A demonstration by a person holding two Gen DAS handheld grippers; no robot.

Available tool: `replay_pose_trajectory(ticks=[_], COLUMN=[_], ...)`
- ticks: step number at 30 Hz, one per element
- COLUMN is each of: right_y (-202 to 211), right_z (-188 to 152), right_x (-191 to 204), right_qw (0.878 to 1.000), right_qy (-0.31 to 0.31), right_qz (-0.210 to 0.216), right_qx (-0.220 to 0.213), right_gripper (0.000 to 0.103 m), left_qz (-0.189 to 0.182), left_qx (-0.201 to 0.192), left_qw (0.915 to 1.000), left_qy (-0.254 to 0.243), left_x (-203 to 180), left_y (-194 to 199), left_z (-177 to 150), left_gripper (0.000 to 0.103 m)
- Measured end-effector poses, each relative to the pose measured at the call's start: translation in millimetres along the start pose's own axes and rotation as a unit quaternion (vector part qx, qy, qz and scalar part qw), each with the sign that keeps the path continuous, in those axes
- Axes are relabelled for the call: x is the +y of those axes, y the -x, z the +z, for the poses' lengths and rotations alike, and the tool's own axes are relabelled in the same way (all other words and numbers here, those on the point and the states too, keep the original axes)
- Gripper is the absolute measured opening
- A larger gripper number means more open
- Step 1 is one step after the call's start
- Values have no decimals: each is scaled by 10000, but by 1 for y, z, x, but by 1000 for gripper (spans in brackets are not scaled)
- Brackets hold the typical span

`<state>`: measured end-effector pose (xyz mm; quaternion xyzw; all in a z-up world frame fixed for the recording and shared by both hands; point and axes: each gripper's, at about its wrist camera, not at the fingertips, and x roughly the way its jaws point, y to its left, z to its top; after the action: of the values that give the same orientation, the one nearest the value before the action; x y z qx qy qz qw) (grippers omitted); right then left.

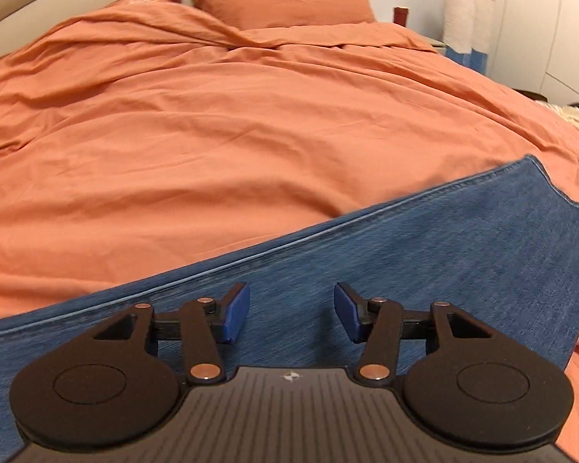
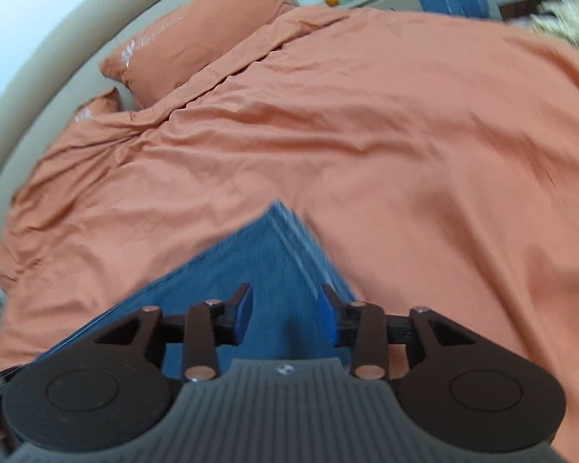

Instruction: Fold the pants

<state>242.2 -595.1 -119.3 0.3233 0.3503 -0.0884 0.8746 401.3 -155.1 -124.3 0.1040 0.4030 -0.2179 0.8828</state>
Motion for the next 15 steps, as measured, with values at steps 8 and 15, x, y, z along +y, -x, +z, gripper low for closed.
replay_pose_trajectory(ticks=[8,15], right_y=[-23,-63], right_z=[-42,-42], right_x=[-60,-74], right_qw=[9820,9690], right_qy=[-1706,-2227], right_qz=[787,1063], right_qx=[182,-57], right_gripper=[44,7], left_qz=[170,207], left_qx=[95,5], left_qw=[9994,9997], left_qy=[-270,-156], left_x=[-29,-26], left_y=[-33,-59], left_z=[13,17], left_gripper=[60,60])
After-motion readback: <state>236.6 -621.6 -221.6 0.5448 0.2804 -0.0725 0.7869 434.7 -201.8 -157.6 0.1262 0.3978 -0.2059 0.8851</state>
